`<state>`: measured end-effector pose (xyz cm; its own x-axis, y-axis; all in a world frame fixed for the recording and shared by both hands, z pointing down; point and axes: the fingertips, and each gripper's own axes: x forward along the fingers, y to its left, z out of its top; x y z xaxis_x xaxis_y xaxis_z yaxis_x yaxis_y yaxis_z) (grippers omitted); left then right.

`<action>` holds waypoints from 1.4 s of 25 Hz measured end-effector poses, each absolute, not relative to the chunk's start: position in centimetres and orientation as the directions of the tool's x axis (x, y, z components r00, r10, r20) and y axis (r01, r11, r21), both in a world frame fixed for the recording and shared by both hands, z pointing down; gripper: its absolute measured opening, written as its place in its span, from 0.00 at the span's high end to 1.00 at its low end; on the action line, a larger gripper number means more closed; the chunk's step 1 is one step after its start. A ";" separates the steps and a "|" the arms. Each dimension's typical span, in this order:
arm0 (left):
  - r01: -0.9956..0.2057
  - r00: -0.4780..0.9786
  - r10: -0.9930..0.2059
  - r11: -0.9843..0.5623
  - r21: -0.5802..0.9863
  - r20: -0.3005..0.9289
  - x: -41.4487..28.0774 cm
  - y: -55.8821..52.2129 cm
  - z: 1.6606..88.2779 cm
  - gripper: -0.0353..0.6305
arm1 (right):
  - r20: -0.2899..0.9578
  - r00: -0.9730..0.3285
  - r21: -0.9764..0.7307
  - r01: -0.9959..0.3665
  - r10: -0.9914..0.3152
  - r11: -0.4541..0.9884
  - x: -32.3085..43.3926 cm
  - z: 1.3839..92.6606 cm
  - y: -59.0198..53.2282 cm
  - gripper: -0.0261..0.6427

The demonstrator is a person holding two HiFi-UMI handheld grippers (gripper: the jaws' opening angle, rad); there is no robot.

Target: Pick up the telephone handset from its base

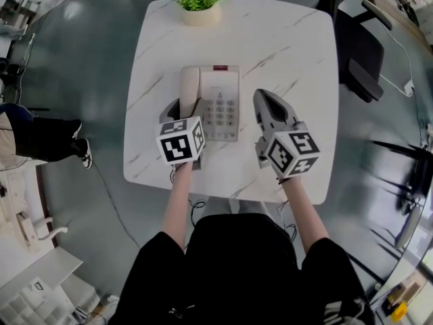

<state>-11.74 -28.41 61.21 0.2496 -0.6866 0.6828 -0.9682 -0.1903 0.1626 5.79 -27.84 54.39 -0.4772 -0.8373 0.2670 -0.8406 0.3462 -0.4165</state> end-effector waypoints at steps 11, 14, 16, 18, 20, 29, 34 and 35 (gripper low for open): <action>-0.967 0.254 -0.709 -0.196 0.163 0.658 -11.8 -28.2 60.5 0.63 | 0.265 -0.467 -0.408 -0.847 -0.843 0.341 6.4 53.9 -27.5 0.97; -0.963 0.269 -0.722 -0.200 0.179 0.638 -11.7 -28.0 60.0 0.63 | 0.262 -0.466 -0.405 -0.848 -0.845 0.342 6.5 53.5 -27.2 0.97; -0.960 0.279 -0.730 -0.207 0.186 0.624 -11.7 -27.9 59.5 0.64 | 0.261 -0.466 -0.404 -0.848 -0.845 0.343 6.5 53.3 -26.9 0.97; -0.958 0.286 -0.739 -0.211 0.194 0.610 -11.6 -27.8 58.9 0.64 | 0.259 -0.468 -0.402 -0.847 -0.845 0.347 6.4 53.1 -26.8 0.97; -0.956 0.292 -0.747 -0.215 0.198 0.597 -11.7 -27.6 58.3 0.64 | 0.257 -0.470 -0.396 -0.848 -0.845 0.351 6.4 52.6 -26.6 0.97; -0.944 0.325 -0.778 -0.233 0.233 0.537 -11.8 -25.3 55.3 0.64 | 0.227 -0.484 -0.359 -0.848 -0.845 0.389 6.5 50.2 -25.5 0.97; -0.935 0.342 -0.798 -0.239 0.261 0.496 -12.1 -23.9 52.9 0.64 | 0.209 -0.502 -0.344 -0.841 -0.840 0.417 6.0 48.6 -24.8 0.97; -0.933 0.346 -0.803 -0.242 0.265 0.486 -12.1 -23.7 52.3 0.64 | 0.201 -0.505 -0.342 -0.839 -0.839 0.423 5.9 48.3 -24.7 0.97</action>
<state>-12.12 -23.73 52.32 0.3463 -0.8027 0.4855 -0.9333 -0.2423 0.2651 5.85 -24.70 48.26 -0.5051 -0.8393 0.2011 -0.8392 0.4232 -0.3416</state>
